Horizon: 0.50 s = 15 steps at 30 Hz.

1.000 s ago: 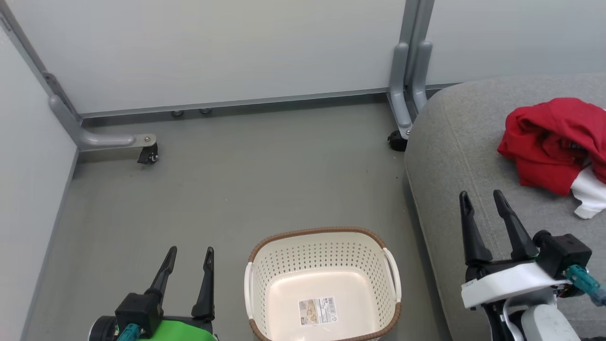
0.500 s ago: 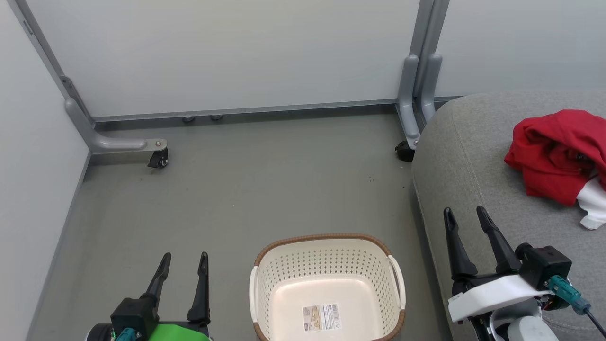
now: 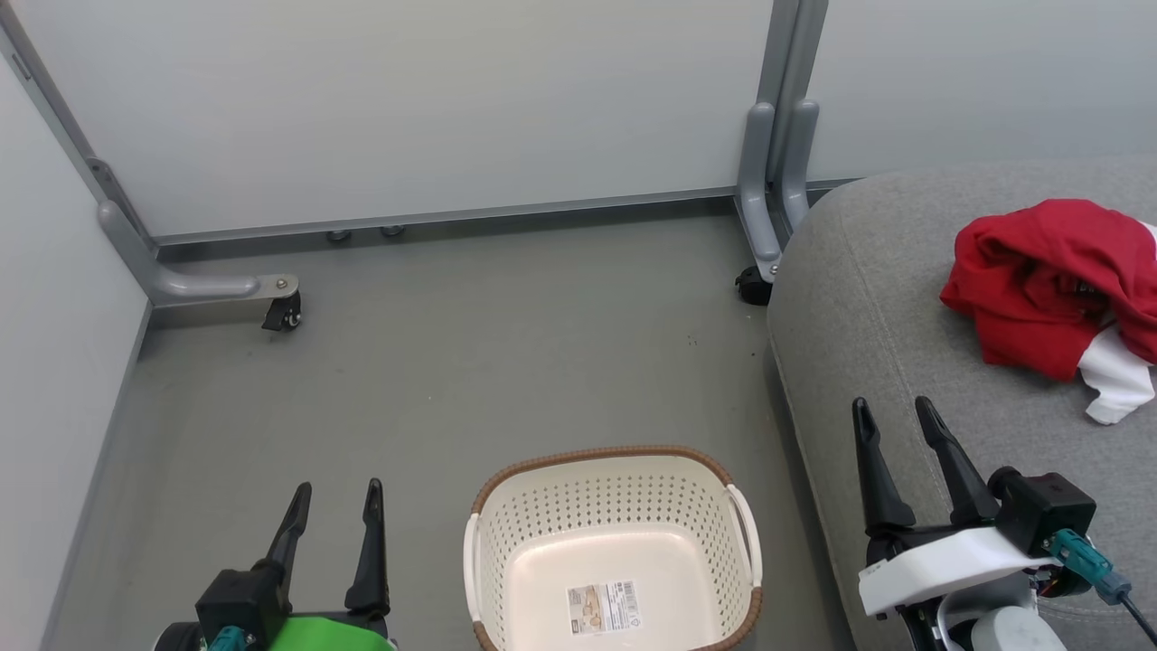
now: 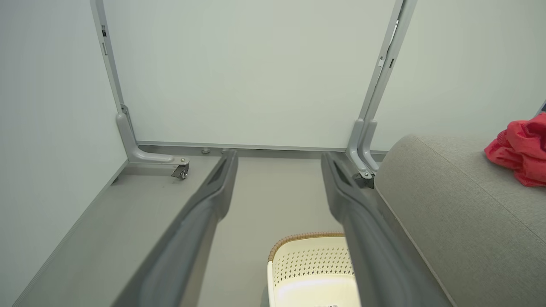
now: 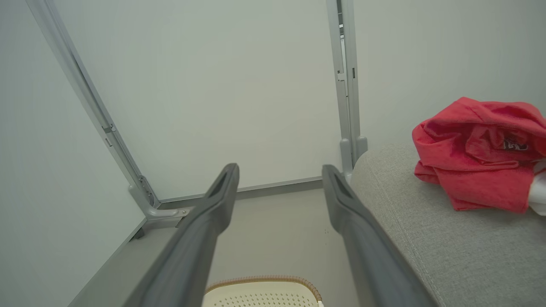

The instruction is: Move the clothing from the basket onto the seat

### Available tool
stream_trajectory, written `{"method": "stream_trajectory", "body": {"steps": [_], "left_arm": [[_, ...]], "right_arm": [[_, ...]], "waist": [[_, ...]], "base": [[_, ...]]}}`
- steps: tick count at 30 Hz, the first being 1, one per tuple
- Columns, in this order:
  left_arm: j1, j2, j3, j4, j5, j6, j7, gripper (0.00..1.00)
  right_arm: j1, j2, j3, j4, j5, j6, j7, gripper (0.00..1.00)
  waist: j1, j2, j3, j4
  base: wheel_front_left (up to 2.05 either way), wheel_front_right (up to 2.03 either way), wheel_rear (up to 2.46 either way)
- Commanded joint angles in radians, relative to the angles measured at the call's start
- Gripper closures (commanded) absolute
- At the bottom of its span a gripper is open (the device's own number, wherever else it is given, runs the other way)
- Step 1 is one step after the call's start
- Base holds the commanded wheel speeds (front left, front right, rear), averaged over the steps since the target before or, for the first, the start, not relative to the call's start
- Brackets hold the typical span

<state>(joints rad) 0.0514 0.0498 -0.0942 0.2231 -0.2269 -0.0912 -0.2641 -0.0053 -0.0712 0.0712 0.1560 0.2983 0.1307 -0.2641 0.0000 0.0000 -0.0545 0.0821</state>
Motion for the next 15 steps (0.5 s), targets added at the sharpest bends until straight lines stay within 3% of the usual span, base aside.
{"method": "stream_trajectory", "body": {"steps": [1, 8, 15], "left_arm": [[0.001, 0.002, 0.010, 0.000, -0.006, 0.009, 0.000, 0.00], [-0.002, 0.002, 0.008, -0.003, 0.006, 0.009, 0.000, 0.00], [0.001, 0.002, 0.019, -0.008, 0.019, 0.043, 0.000, 0.00]], "right_arm": [[0.011, 0.002, -0.002, 0.001, -0.005, 0.000, 0.000, 0.00], [0.009, 0.005, -0.003, 0.004, -0.012, 0.000, 0.000, 0.00], [0.017, 0.006, -0.001, 0.005, -0.014, 0.000, 0.000, 0.00]], "waist": [[0.0000, 0.0000, -0.001, -0.002], [0.0000, 0.0000, -0.002, -0.004], [0.0000, 0.0000, -0.002, 0.001]], "base": [[0.00, 0.00, 0.00], [0.00, 0.00, 0.00], [0.00, 0.00, 0.00]]}}
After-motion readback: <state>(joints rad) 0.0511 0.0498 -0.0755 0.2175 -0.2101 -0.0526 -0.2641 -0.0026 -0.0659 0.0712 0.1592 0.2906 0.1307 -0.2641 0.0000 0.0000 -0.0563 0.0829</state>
